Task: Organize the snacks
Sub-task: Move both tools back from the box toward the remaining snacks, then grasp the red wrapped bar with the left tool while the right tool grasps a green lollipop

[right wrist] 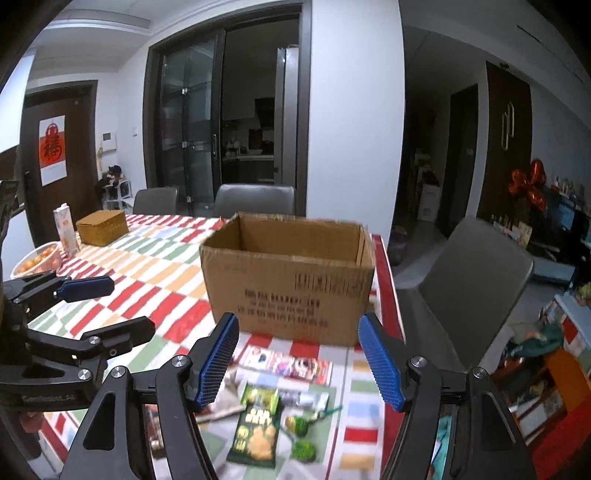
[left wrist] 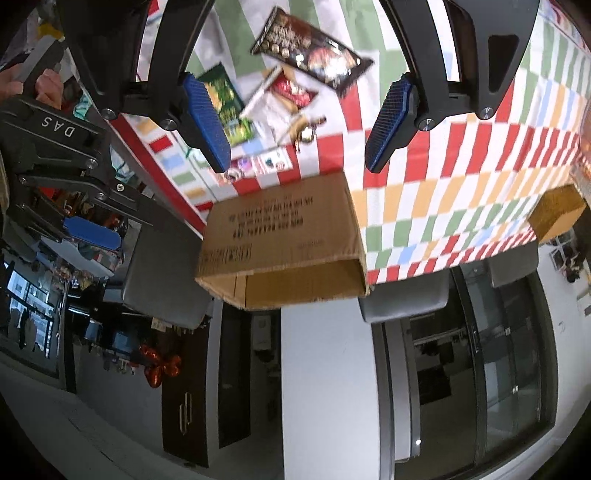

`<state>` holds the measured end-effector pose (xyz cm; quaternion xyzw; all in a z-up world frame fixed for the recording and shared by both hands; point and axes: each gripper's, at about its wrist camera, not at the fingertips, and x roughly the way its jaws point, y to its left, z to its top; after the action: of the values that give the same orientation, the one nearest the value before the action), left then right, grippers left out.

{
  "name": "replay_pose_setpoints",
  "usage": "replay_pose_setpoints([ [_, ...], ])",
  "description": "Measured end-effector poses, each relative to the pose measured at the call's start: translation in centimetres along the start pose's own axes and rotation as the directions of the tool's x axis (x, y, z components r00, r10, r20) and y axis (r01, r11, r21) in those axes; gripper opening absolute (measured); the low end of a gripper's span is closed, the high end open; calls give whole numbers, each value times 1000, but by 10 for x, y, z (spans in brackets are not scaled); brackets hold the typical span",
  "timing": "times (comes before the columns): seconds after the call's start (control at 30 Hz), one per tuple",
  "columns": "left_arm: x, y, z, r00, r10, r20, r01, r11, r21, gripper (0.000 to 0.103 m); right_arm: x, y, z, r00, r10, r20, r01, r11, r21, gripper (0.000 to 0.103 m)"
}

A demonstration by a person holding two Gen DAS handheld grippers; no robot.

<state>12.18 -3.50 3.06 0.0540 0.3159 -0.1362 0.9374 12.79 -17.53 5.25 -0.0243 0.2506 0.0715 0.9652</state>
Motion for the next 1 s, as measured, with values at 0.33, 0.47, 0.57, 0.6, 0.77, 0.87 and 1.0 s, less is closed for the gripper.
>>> replay_pose_setpoints([
  [0.33,4,-4,-43,996,-10,-90,6,999,-48,75,9,-3,-52,990,19,-140,-9,997,74,68],
  [0.47,16,-4,-56,992,7,-126,-13,999,-50,75,17,-6,-74,979,21,-203,-1,995,98,68],
  [0.57,28,-3,-64,988,27,-150,-35,998,-49,75,23,-10,-87,971,8,-241,19,994,110,68],
  [0.6,32,-4,-67,987,39,-156,-46,998,-43,75,24,-11,-91,968,7,-251,22,993,114,68],
  [0.77,49,1,-74,982,42,-182,-53,997,-57,75,38,-16,-103,953,4,-304,43,988,148,68],
  [0.87,60,4,-76,980,46,-194,-61,996,-71,73,47,-18,-108,945,-8,-326,60,987,149,68],
  [1.0,77,8,-76,976,33,-216,-55,994,-95,66,57,-17,-113,938,-17,-346,70,988,140,67],
])
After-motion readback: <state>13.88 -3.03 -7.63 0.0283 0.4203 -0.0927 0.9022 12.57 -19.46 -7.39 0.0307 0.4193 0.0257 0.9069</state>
